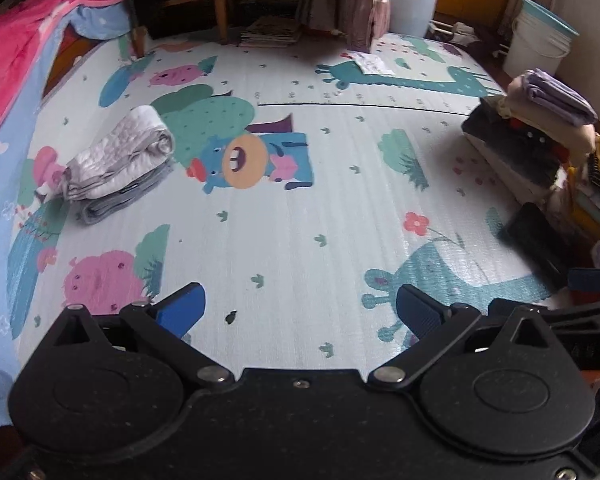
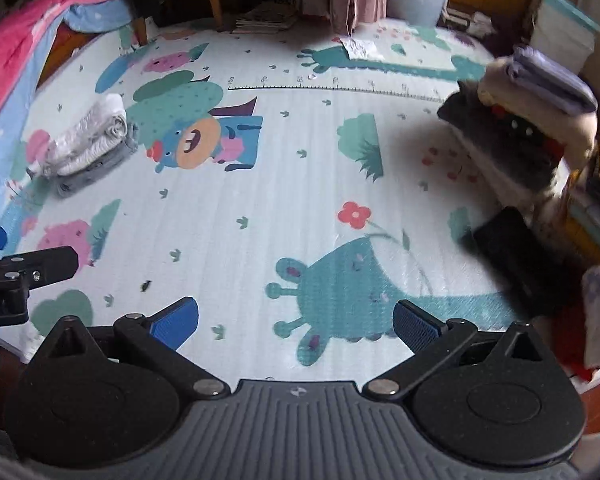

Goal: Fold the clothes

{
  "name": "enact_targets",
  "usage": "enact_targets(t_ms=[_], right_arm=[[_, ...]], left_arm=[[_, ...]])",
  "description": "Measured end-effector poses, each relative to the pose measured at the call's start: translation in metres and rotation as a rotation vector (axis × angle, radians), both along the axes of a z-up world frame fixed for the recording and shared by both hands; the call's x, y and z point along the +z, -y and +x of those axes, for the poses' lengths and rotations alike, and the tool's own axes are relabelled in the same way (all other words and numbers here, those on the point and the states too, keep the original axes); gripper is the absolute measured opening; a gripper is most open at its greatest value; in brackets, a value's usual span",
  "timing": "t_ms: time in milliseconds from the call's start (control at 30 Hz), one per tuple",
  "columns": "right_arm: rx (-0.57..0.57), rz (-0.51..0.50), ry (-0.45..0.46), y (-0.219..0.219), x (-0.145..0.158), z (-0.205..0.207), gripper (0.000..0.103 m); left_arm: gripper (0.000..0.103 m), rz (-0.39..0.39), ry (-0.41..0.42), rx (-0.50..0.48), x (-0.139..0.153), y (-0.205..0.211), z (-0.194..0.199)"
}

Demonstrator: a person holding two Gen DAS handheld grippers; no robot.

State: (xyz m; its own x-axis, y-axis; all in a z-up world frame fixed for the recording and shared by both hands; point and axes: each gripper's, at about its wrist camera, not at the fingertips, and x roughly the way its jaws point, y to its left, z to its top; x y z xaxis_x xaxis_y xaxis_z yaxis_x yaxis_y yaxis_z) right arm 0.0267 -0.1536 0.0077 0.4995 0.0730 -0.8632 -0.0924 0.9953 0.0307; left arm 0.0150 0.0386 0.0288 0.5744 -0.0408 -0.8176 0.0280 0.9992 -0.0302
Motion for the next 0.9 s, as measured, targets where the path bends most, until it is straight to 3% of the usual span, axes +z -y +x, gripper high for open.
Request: enact_targets(t_ms=[167,533,900], right_arm=[[0.035,-0.029,0.025,-0.009,0.008,-0.013,0.103],[0.004,-0.043,0.002,-0.010,-0.002,-0.025,0.103],[-0.048,-0.033,-0.010,-0.004,-0.008,-0.020,0.103]], left_arm=[[0.103,0.052,-0.001,0.008,-0.005,0.006,-0.003],[0.103,-0.018,-0.039,-0.014,-0.012,0.010,-0.013],[0.103,0.032,0.011,-0.009,-0.012,0.019,-0.014]])
